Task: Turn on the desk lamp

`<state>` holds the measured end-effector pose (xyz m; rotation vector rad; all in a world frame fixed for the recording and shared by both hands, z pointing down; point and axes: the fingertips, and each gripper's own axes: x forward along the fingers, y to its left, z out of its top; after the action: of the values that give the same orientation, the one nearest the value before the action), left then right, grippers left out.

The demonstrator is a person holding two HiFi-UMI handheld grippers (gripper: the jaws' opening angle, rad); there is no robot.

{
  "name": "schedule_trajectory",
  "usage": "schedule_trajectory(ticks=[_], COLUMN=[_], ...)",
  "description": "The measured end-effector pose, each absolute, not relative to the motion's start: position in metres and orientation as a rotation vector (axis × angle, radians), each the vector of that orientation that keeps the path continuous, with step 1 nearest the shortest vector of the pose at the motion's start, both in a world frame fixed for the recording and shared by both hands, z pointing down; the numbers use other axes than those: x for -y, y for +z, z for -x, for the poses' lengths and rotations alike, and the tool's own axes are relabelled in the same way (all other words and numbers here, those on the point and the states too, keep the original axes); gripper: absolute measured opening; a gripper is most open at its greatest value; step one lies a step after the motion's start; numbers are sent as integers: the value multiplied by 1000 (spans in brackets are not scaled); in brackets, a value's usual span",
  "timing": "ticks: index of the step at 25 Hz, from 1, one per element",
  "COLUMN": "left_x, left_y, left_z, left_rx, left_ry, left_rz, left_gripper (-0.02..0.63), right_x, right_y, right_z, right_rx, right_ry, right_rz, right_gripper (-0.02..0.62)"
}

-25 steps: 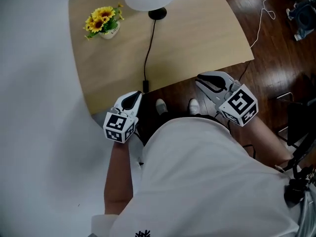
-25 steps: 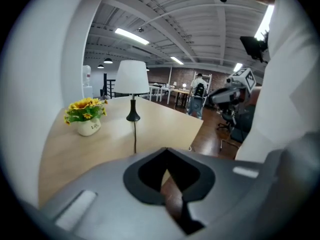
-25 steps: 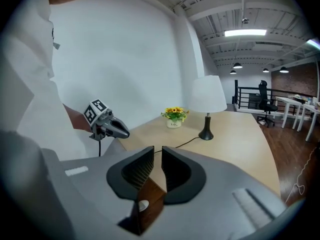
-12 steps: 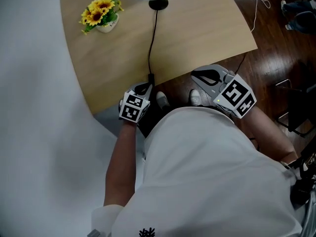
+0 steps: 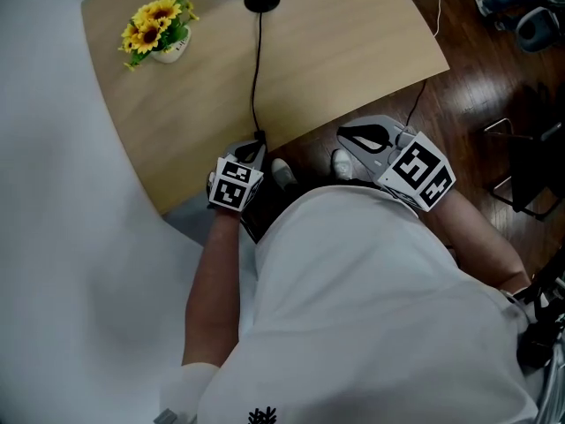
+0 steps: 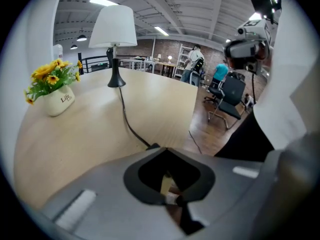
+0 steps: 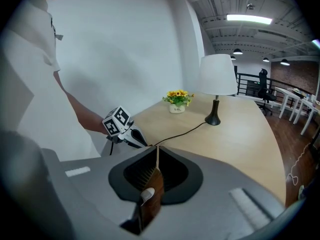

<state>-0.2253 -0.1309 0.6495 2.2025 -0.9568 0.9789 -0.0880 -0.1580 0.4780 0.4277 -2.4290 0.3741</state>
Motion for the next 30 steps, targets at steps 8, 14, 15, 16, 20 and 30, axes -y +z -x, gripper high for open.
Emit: schedule_trajectory(ticks=[8, 14, 15, 16, 20, 30], left_x=[130, 130, 129, 129, 129, 131], left_y=[656, 661, 662, 662, 662, 660], left_z=[221, 218, 217, 217, 219, 218], left_rx=[905, 879, 877, 880, 887, 862], left_ry=[1021, 1111, 1109, 1099, 1075, 1056], left_rz=[-2207, -2251, -2257, -2259, -2254, -2247], left_gripper=[18, 17, 17, 17, 17, 18], right_x=[162, 164, 164, 165, 167, 173], right_y=[485, 483, 483, 483, 487, 484], right_z=[77, 79, 79, 79, 79, 83], right_rx=[2407, 2409, 2408, 2409, 2404, 2423], right_ry=[398, 408, 409, 410, 412, 421], right_rz=[-476, -488, -489, -489, -489, -471], right_gripper=[15, 15, 15, 15, 15, 15])
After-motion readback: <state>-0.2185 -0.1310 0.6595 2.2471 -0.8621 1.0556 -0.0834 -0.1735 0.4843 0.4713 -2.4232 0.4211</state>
